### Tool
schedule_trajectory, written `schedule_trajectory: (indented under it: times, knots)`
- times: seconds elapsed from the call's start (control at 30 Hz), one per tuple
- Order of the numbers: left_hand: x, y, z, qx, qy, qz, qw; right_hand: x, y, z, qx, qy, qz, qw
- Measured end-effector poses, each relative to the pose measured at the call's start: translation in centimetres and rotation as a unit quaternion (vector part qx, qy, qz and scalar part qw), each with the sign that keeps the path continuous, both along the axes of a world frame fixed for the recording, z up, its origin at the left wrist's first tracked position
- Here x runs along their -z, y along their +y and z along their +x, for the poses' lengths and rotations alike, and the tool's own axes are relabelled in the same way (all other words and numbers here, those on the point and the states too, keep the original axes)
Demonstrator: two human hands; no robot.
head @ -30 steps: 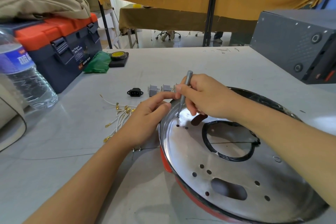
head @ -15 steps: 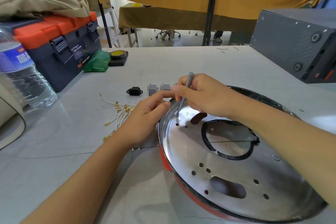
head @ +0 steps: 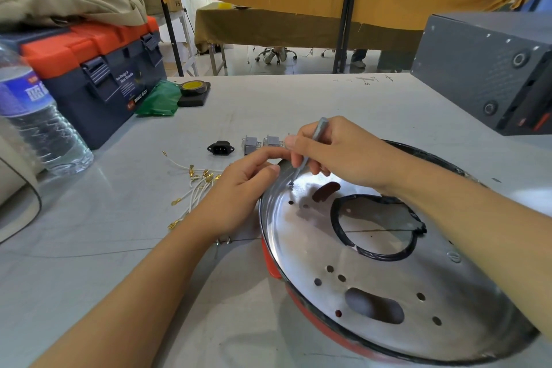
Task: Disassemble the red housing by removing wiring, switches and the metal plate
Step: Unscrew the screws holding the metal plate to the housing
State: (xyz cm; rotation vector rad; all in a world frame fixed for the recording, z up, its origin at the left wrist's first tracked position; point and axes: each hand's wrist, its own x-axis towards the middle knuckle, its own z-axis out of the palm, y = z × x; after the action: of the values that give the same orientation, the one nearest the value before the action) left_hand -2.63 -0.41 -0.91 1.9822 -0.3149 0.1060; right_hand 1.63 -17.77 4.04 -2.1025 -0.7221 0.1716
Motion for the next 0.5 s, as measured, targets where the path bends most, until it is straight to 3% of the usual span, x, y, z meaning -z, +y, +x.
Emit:
schedule_trajectory:
  times: [0.23, 0.5]
  knots:
    - [0.03, -0.07, -0.02, 0.002, 0.005, -0.013, 1.000, 0.07, 0.00, 0.02, -0.011, 0.034, -0.010, 0.999]
    - [0.10, -0.05, 0.05, 0.003, -0.006, -0.010, 1.000, 0.42, -0.05, 0.23, -0.019, 0.050, 0.053, 0.997]
